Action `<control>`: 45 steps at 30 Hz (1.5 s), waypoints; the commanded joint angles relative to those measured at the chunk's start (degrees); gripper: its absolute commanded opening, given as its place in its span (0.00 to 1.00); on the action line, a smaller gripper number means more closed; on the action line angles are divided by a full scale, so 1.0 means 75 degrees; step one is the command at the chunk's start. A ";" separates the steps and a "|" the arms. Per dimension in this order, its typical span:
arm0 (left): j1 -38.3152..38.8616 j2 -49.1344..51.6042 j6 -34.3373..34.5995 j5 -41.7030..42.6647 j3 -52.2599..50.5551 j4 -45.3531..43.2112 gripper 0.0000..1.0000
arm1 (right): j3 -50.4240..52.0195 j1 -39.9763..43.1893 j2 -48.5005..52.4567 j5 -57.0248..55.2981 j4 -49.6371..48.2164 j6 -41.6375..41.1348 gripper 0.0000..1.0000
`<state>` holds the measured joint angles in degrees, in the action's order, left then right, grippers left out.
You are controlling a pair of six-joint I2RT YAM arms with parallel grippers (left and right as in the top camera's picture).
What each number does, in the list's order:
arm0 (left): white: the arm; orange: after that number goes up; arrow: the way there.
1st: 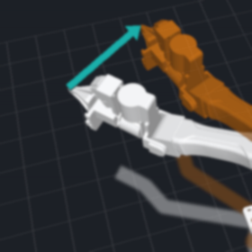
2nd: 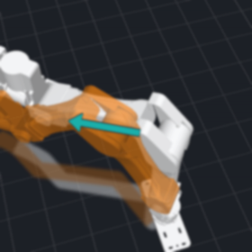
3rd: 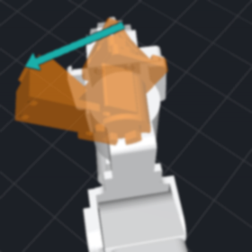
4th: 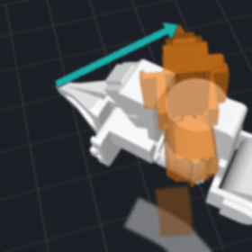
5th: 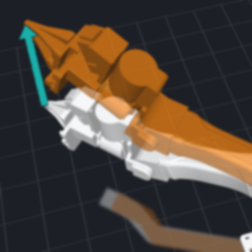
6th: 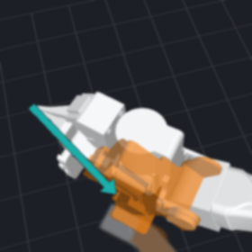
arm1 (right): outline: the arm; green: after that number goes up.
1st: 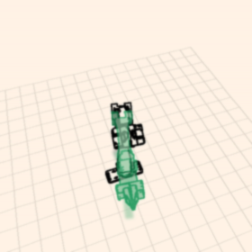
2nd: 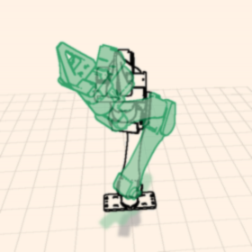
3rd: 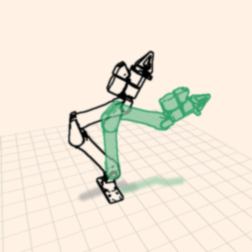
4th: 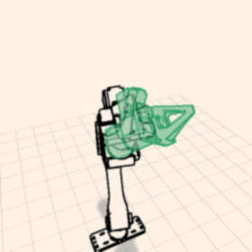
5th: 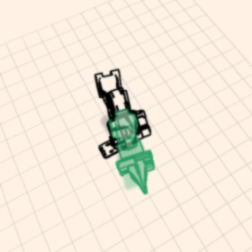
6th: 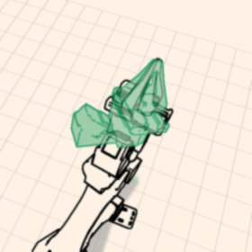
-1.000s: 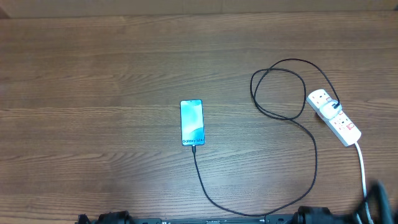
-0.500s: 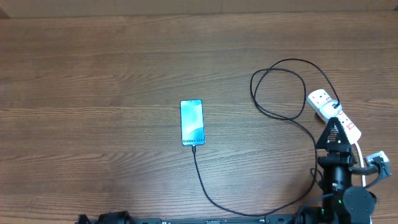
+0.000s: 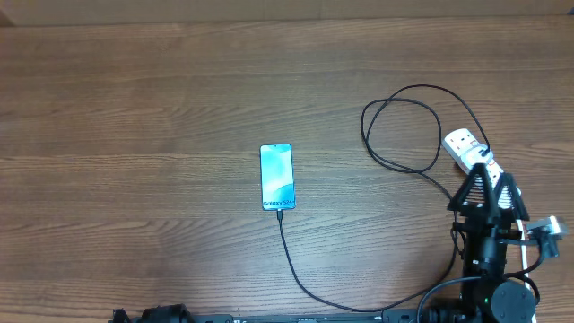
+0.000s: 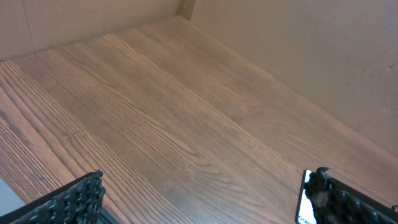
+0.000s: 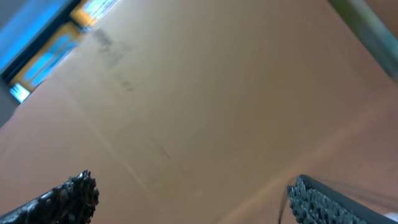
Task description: Plug charger to phone and switch on socket
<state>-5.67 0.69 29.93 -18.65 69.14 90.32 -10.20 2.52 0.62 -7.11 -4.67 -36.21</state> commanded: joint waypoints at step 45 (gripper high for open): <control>-0.0055 -0.0058 0.0099 -0.0015 0.0047 -0.0020 1.00 | 0.1300 -0.0035 -0.0058 0.1306 0.1239 0.4205 1.00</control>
<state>-5.67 0.69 29.93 -18.65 69.14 90.32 -1.04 2.52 0.58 2.13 4.75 -5.72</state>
